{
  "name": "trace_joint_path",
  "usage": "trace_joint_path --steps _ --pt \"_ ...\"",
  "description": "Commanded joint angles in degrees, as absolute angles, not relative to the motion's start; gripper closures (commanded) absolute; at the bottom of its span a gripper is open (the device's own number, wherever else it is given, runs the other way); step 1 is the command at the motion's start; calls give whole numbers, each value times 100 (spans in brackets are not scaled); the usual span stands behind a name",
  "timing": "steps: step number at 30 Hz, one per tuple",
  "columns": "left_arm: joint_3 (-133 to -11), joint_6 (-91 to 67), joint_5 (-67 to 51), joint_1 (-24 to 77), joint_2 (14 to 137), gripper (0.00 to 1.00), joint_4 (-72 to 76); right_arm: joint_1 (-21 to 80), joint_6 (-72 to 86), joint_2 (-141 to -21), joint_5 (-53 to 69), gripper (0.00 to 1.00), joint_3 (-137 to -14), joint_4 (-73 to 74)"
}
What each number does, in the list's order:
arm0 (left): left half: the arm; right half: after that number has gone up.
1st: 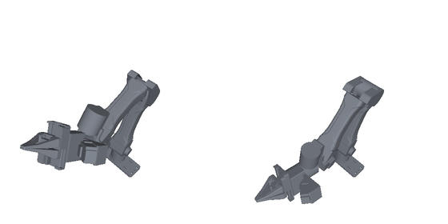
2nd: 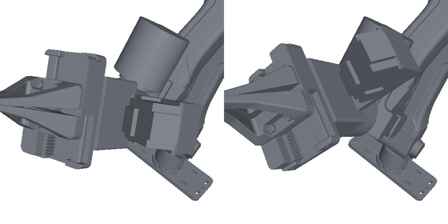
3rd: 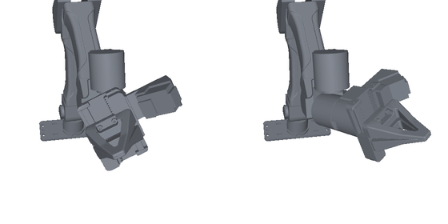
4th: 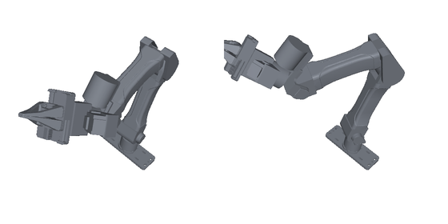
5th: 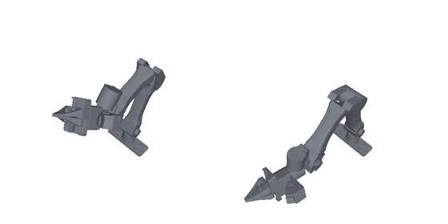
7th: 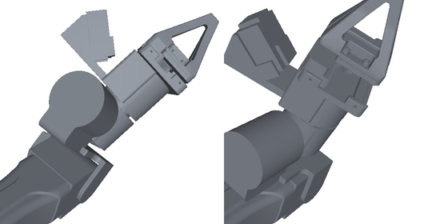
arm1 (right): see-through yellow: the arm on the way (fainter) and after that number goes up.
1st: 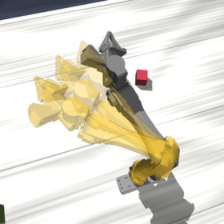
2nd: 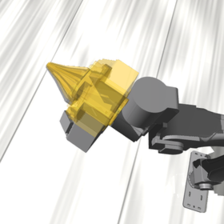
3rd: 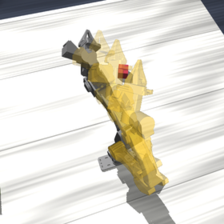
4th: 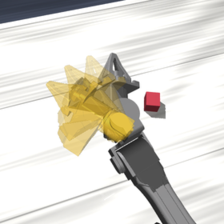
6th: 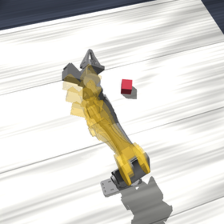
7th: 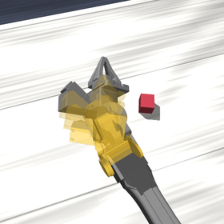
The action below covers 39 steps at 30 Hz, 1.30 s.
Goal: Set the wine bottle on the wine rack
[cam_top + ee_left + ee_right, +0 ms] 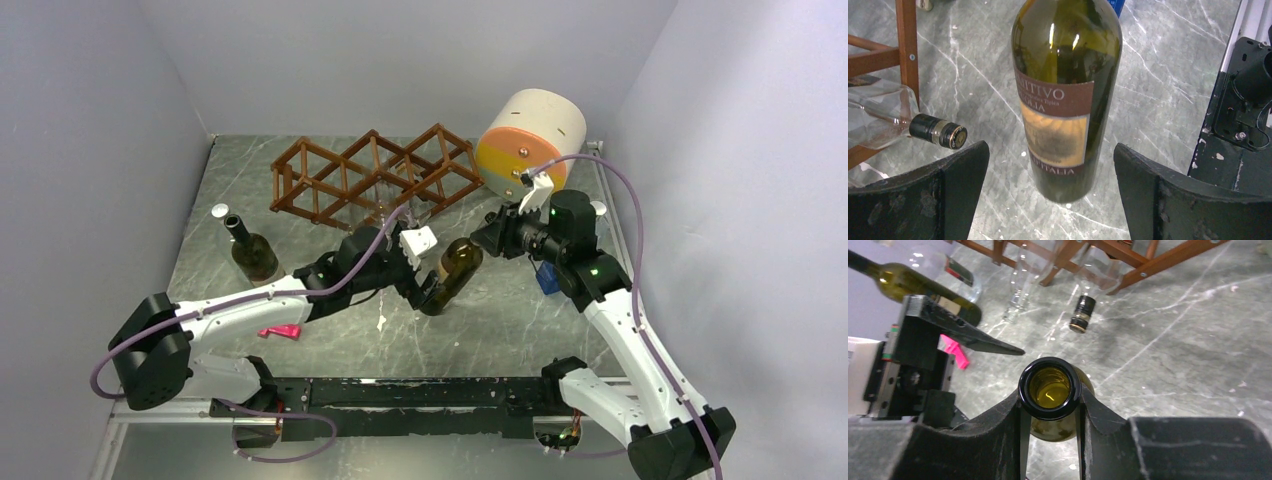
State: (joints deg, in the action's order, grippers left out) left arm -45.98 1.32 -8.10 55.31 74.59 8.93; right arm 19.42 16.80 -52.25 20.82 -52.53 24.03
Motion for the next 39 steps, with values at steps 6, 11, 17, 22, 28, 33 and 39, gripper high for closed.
trace_joint_path --steps 6,11,17,22,28,33,39 --pt "-4384 87 -1421 5590 7444 2 1603 1951 2332 -4974 3296 100 -5435 1151" --pt "-4563 93 -1502 5590 7465 0 1296 1953 2437 -4880 3636 100 -5424 917" --pt "-4880 -63 -1704 5590 7565 0 874 1952 2498 -4810 3994 100 -5412 739" --pt "-4864 -41 -1771 5590 7454 6 937 1951 2372 -4714 3925 100 -5513 890" --pt "-4786 122 -2114 5590 7357 44 1174 1954 2314 -4597 3977 100 -5519 994" --pt "-4853 428 -1945 5590 7339 93 1077 1951 2241 -4637 3761 71 -5559 1326" --pt "-5134 1662 -1215 5590 7147 93 729 1952 1749 -4543 3020 9 -5706 2030"
